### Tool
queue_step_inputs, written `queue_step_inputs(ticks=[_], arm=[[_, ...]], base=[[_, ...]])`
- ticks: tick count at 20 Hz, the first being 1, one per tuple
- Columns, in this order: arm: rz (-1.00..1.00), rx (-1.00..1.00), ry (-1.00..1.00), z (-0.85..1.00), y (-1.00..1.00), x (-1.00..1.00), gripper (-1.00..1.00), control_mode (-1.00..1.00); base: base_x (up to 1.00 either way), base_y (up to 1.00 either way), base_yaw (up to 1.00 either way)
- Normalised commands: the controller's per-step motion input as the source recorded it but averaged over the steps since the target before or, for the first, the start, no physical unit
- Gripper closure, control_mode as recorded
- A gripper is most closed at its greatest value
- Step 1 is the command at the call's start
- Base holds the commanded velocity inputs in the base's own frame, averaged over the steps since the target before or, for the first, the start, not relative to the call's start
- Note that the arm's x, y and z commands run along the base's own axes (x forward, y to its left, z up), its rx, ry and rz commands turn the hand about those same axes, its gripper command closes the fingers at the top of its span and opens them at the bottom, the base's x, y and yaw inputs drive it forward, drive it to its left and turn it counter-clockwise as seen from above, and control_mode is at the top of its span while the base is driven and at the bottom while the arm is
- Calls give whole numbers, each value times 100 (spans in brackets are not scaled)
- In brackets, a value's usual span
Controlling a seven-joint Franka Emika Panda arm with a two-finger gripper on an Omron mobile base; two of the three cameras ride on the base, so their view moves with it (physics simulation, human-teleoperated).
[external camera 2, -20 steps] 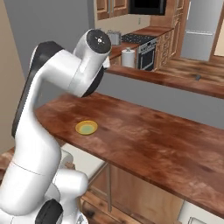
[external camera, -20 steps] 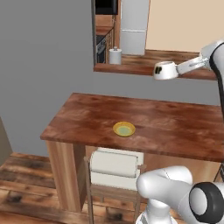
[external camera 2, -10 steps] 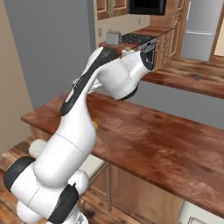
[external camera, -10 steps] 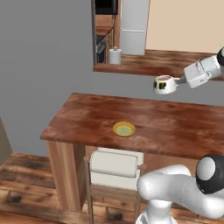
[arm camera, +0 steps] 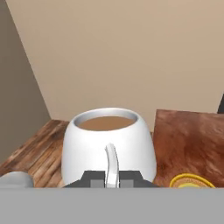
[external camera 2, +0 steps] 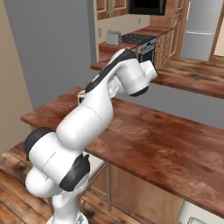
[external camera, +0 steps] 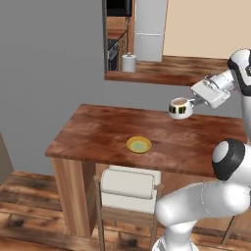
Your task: Pick the cup of tea, navigate to the dining table, and place it on the saucer.
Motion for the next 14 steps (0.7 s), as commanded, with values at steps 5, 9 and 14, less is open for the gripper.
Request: queue_step_inputs(ticks=[5, 9, 14], arm=[[4, 0, 5, -60, 26, 91, 100, -100], [0, 0, 5, -72, 24, 67, 100, -100], [-11, 0, 1, -65, 11, 33, 100, -100]], base=[[0, 0, 0], [0, 0, 0], [0, 0, 0]])
